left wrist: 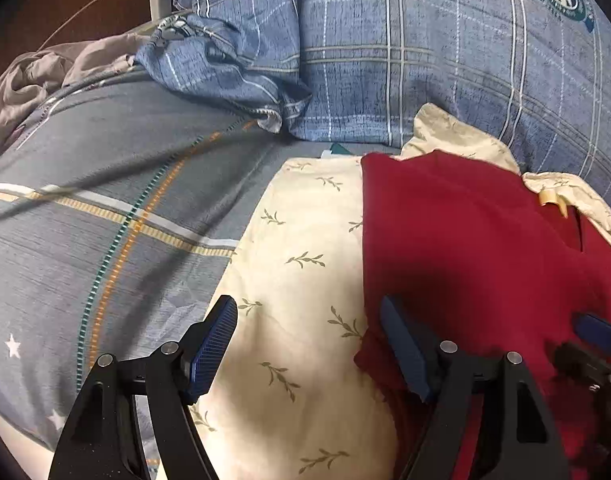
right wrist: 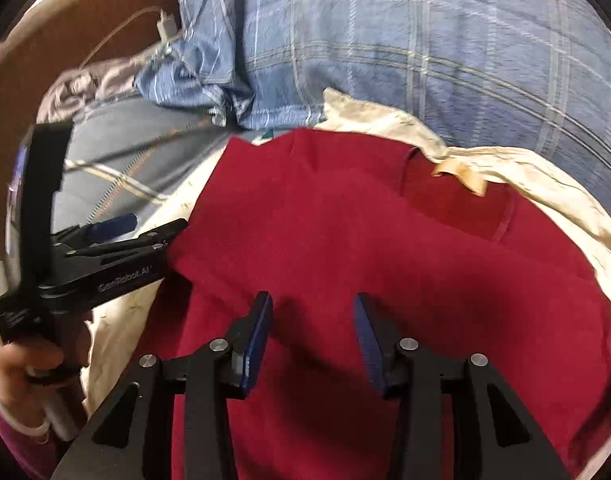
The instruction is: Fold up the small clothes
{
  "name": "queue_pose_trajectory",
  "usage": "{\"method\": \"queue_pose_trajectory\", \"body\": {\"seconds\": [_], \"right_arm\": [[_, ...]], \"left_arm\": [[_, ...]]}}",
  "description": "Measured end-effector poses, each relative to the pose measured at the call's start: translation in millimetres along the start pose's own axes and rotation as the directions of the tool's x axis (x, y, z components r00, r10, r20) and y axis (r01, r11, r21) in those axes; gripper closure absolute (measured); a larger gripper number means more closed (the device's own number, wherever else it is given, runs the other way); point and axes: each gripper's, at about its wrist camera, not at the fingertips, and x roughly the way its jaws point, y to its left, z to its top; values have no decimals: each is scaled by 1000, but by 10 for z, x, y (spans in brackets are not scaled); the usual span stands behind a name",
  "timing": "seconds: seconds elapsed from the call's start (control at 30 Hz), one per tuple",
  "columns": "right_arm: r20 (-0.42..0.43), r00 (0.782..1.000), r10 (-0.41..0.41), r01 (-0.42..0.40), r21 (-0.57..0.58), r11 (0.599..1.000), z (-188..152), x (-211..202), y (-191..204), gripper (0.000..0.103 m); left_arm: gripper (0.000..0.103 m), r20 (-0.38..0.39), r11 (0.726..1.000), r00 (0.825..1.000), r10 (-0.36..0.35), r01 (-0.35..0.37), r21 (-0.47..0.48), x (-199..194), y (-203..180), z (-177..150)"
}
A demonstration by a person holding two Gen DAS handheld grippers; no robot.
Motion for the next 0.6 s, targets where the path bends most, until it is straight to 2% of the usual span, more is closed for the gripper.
{"method": "queue_pose_trajectory", "body": {"seconds": [0.03, 0.13, 0.3, 0.43, 0.53, 0.6], "right_arm": [[7, 1000, -23, 23, -3, 1000, -21, -53, -24, 50], [44, 992, -118, 117, 13, 993, -110, -214, -200, 49], [35, 978, -207, 197, 186, 963, -246, -404, -753, 49], [14, 964, -267, 254, 265, 930, -351, -447, -1089, 49], [-35, 956, -292, 289, 286, 913, -442, -373, -1226, 49], [-6, 954, -301, 291, 275, 916, -502, -384, -1224, 48]], "left_arm": [[31, 9, 1000, 1000, -12, 12, -9, -36, 13, -1], [30, 61, 996, 994, -86, 88, -32, -195, 11, 17], [29, 91, 991, 987, -132, 132, 6, -309, -66, -20], [29, 64, 991, 989, -131, 130, 28, -263, -130, -44], [29, 31, 994, 995, -98, 97, 46, -187, -176, -61], [28, 8, 995, 997, -83, 82, 51, -125, -207, -57]]}}
